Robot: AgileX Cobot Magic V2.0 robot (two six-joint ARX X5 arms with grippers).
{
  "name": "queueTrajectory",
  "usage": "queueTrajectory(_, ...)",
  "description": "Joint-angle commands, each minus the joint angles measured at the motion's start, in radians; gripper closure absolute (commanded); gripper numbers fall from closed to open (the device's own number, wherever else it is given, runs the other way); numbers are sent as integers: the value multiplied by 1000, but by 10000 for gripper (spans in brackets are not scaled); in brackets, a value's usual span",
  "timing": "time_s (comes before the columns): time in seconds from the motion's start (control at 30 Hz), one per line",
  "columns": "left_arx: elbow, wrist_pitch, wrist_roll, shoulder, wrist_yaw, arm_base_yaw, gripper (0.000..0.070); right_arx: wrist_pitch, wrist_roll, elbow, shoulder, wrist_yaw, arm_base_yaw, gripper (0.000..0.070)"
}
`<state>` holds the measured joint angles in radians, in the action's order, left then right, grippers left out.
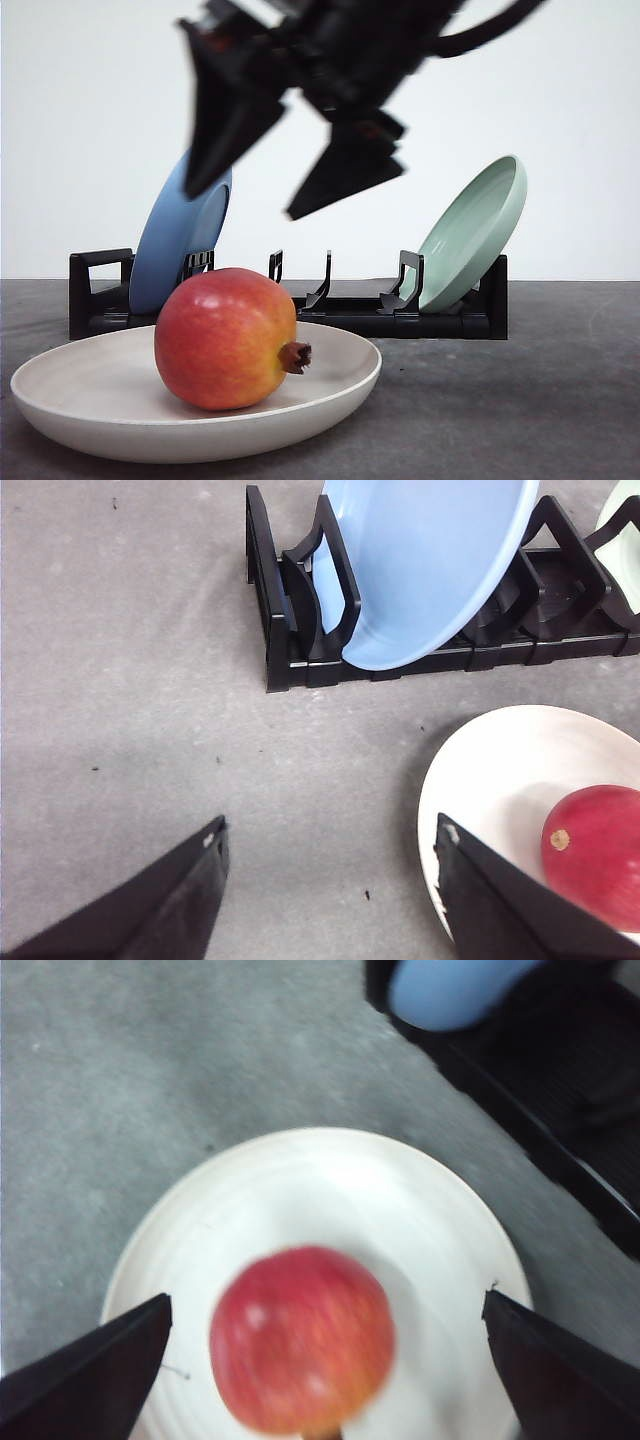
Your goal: Place pomegranate in white plate
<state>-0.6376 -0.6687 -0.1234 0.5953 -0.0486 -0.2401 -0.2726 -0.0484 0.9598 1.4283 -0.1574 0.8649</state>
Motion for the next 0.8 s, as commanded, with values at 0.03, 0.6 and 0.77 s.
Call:
queueTrajectory(0.03,-14,10,-1,6,4,-2,307,6,0,-43,-57,-1,-27,67)
queueTrajectory(0.6,-14,10,-1,6,4,-2,307,-84,-49,-315,-491,-8,-407,68)
queueTrajectory(0.77,-14,11,-1,6,3,-2,307,-93,-59,-338,-559,-7,-512,68)
